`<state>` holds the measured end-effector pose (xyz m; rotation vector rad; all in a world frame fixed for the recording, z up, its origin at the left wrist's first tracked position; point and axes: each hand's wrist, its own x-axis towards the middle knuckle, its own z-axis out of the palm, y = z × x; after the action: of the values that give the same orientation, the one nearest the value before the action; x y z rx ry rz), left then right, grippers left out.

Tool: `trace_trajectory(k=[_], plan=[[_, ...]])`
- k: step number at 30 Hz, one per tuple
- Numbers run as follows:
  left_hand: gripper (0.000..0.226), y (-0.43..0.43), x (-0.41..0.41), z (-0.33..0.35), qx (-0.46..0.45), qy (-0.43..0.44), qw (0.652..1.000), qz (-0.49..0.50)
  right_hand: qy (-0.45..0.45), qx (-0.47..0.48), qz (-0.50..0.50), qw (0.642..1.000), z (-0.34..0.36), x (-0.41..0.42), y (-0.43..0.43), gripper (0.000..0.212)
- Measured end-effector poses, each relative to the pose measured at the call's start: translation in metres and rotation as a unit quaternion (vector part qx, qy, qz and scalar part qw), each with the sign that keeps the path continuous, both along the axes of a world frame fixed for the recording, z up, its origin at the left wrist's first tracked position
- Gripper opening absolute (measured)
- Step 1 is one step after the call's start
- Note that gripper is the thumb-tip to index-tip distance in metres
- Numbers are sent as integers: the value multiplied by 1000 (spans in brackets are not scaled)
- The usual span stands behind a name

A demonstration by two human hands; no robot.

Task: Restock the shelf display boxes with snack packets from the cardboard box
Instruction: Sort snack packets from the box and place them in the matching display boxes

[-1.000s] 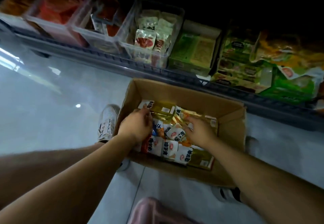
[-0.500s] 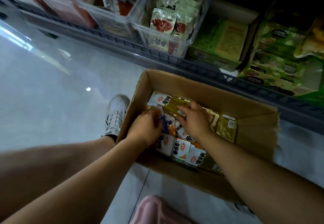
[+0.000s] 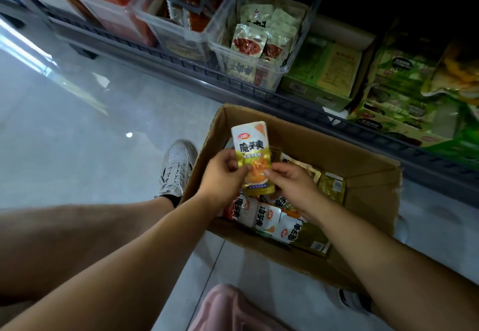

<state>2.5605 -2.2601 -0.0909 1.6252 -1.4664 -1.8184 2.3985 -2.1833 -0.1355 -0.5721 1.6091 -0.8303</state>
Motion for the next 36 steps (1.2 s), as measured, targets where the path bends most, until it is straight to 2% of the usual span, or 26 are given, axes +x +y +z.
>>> trace_trajectory(k=[1,3,5,7,11,17,19,21,23,26,32,36], plan=[[16,0,2,8,-11,7,1000,7,21,1,19,1000,2,0,-1,16],[15,-4,10,22,-36,6,999,14,131,-16,59,989,-2,-1,-5,20],[16,-9,21,37,-52,7,998,28,262,-46,116,957,-9,-4,-12,26],[19,-12,35,48,-57,6,997,56,342,-61,198,917,-18,-5,-21,37],[22,-14,63,57,-25,34,990,133,378,-5,314,871,-35,-3,-38,61],[23,-8,81,56,24,77,979,190,426,27,271,863,-47,1,-31,63],[25,-6,82,54,30,77,979,187,422,31,261,868,-43,3,-28,59],[27,-6,82,53,24,74,980,184,421,17,233,877,-38,2,-24,44],[27,-6,80,53,16,72,982,175,394,12,174,903,-25,0,-21,29],[24,-5,77,55,0,71,984,161,336,8,84,938,4,0,-17,27],[33,2,62,56,17,82,991,101,262,-98,-39,959,68,19,-9,24],[36,6,50,60,33,129,986,103,171,-108,-74,977,93,41,-9,15]])
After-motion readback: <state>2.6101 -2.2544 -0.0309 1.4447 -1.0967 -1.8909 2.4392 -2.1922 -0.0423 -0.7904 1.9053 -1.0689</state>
